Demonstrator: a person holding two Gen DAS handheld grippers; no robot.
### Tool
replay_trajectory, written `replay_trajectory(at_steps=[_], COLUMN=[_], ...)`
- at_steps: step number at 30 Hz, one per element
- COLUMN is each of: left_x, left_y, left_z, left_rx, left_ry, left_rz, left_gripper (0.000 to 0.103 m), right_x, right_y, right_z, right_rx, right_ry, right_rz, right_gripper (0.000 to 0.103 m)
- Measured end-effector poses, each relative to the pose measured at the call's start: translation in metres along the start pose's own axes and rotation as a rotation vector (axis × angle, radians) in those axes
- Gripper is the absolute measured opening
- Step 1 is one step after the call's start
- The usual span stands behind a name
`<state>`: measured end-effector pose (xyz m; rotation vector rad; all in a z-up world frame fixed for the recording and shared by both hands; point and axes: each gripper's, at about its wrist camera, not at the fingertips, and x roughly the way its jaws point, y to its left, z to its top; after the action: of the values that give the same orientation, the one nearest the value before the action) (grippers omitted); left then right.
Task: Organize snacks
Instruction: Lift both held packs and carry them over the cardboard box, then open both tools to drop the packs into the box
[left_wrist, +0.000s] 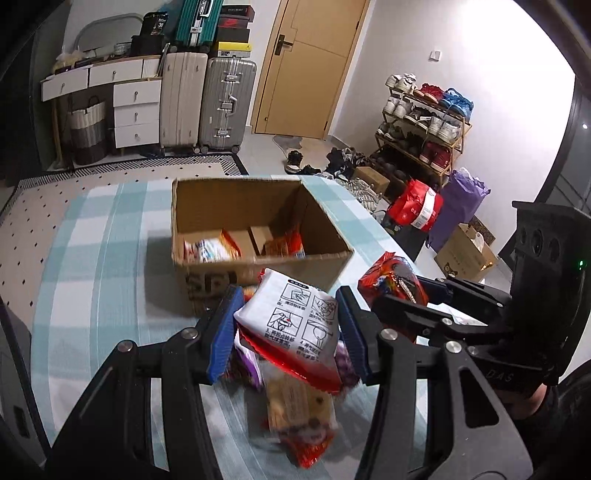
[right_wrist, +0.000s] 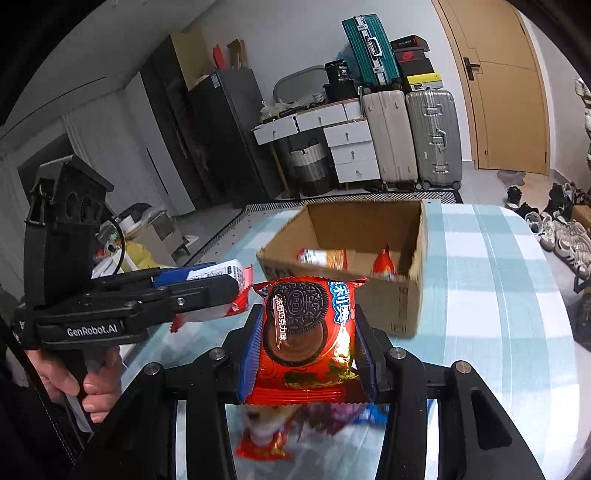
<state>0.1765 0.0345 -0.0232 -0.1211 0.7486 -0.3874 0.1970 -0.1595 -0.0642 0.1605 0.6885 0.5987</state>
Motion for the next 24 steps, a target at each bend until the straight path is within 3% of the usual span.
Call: replay_trajectory(at_steps=[14, 24], left_x=[0.054, 0.1], left_y=[0.016, 0.037], left_z=[0.064, 0.089], left_rx=[0.015, 0.008], left_ry=[0.024, 0.057], left_rz=[0.017, 0.013], left_gripper=[0.049, 0.049], right_x=[0.045, 0.079], right_y=[-0.03, -0.05], right_z=[0.064, 0.081], right_rx=[0.029, 0.041], right_ry=[0.013, 0.028], right_rz=[0.008, -0.011], right_gripper=[0.045, 0.045])
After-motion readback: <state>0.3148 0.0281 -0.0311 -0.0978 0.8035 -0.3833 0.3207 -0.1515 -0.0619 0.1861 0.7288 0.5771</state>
